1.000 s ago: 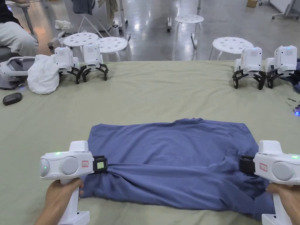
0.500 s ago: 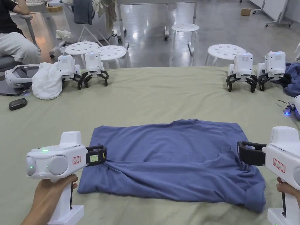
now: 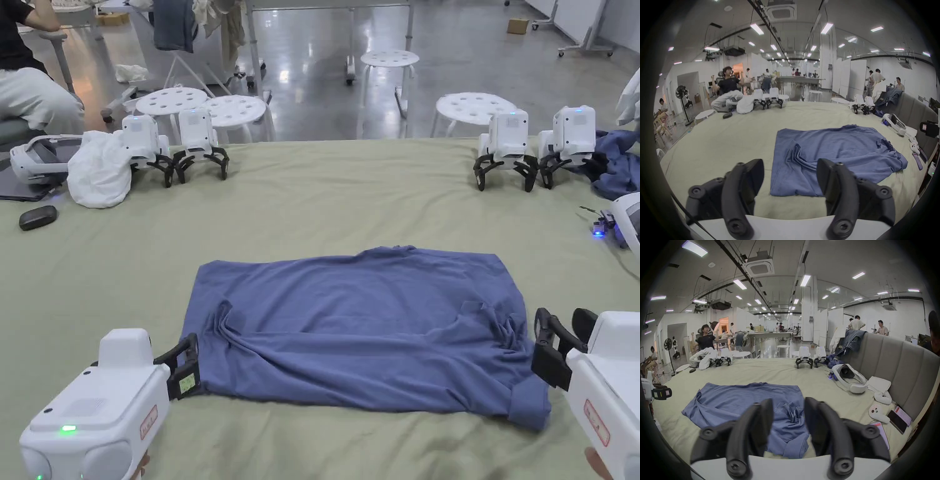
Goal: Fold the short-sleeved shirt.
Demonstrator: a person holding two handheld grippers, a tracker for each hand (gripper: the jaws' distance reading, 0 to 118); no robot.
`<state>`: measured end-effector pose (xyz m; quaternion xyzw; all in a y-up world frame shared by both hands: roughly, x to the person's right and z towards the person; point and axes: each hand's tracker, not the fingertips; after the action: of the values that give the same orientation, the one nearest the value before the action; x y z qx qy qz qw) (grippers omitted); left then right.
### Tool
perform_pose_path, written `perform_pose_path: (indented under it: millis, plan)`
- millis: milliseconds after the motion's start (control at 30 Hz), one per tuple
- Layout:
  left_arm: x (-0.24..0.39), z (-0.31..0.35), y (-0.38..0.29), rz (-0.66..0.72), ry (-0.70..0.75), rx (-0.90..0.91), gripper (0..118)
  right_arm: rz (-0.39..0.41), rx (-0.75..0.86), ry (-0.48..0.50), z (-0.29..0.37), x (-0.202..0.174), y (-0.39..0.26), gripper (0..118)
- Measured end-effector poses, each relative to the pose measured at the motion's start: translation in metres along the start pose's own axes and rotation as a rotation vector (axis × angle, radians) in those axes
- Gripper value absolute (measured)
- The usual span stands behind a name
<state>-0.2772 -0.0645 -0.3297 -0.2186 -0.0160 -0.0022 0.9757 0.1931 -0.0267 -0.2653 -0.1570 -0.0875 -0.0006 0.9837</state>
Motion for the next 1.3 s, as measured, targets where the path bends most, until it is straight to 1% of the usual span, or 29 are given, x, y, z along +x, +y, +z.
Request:
perform_pose_path:
  millis: [33,67,167,200,300,433,600,733,767,800,933,1167,1233,1267,1300]
  plan:
    - [0.001,0.003,-0.003,0.000,0.001,0.004,40,0.001,0.008,-0.013,0.003,-0.002,-0.002,14]
    - [0.014,0.018,-0.002,-0.006,0.005,0.009,32,0.000,0.020,-0.027,0.006,-0.003,-0.005,7]
    - [0.019,0.025,-0.009,-0.022,0.005,0.003,3,-0.004,0.035,-0.039,0.012,-0.004,-0.012,5]
    - [0.014,0.019,-0.014,-0.025,0.009,-0.002,0,-0.006,0.039,-0.043,0.014,-0.005,-0.014,5]
    - [0.014,0.023,-0.017,-0.009,0.009,-0.007,0,-0.003,0.043,-0.055,0.017,-0.007,-0.017,4]
    - [0.017,0.027,-0.016,0.016,0.015,-0.001,0,-0.018,0.049,-0.060,0.019,-0.007,-0.019,4]
    - [0.007,0.016,-0.015,0.022,0.007,-0.004,0,-0.016,0.048,-0.057,0.017,-0.008,-0.018,4]
    - [0.008,0.006,-0.001,0.016,-0.007,-0.033,0,-0.012,0.046,-0.053,0.013,-0.009,-0.014,4]
    - [0.007,-0.001,0.005,0.014,-0.024,-0.086,0,-0.011,0.045,-0.051,0.011,-0.009,-0.013,4]
    - [0.005,-0.008,0.010,0.014,-0.038,-0.101,0,-0.010,0.046,-0.051,0.010,-0.009,-0.012,4]
    - [-0.002,-0.043,0.023,0.000,-0.036,-0.218,0,-0.003,0.041,-0.051,0.002,-0.008,-0.010,4]
    - [-0.021,-0.117,0.023,0.103,-0.083,-0.454,0,-0.004,0.015,-0.051,-0.013,-0.007,-0.012,4]
    - [-0.025,-0.129,0.020,0.115,-0.071,-0.451,0,-0.001,0.004,-0.052,-0.018,-0.007,-0.015,4]
    - [-0.029,-0.136,0.016,0.136,-0.071,-0.483,0,-0.001,-0.001,-0.052,-0.020,-0.006,-0.017,4]
    - [-0.032,-0.142,0.015,0.165,-0.074,-0.528,8,-0.001,-0.007,-0.052,-0.021,-0.006,-0.017,4]
